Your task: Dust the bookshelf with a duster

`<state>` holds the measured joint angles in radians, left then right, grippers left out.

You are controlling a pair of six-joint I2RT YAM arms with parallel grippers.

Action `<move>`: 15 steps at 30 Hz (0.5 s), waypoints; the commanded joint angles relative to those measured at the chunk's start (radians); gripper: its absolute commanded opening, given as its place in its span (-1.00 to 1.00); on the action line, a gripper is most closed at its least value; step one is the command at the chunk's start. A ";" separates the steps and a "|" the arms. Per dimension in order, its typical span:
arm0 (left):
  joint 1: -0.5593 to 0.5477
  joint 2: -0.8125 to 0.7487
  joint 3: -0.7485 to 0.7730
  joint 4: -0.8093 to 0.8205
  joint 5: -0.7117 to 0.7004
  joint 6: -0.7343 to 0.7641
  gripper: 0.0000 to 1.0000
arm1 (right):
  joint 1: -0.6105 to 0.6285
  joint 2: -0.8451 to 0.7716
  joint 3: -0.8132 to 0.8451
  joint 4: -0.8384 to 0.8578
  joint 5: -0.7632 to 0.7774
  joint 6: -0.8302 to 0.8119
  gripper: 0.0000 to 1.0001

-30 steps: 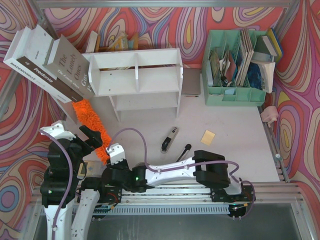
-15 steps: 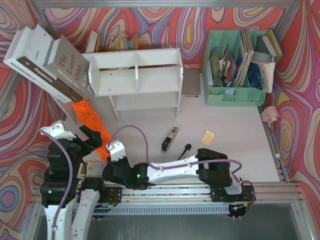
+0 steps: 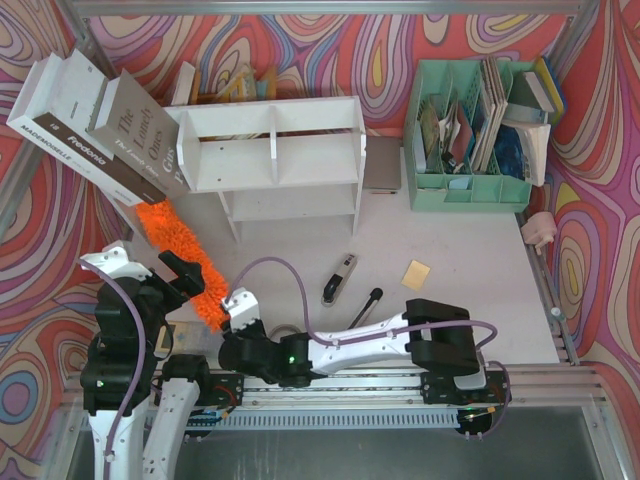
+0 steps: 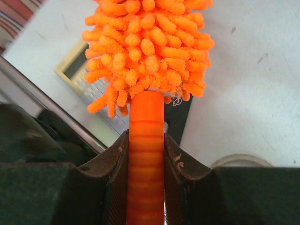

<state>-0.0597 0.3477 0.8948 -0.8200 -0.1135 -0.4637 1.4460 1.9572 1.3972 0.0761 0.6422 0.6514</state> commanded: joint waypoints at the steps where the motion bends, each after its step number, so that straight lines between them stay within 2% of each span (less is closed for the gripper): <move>1: 0.004 -0.005 -0.011 0.005 -0.009 -0.004 0.96 | 0.025 0.023 -0.044 0.032 0.040 -0.005 -1.00; 7: 0.004 -0.007 -0.012 0.004 -0.015 -0.004 0.96 | 0.049 0.000 -0.086 0.052 0.060 -0.013 -1.00; 15: 0.004 -0.004 -0.010 0.002 -0.018 -0.004 0.97 | 0.114 -0.093 -0.122 0.179 0.154 -0.167 -1.00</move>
<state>-0.0597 0.3477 0.8948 -0.8200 -0.1184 -0.4637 1.5200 1.9671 1.2850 0.0967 0.6922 0.5995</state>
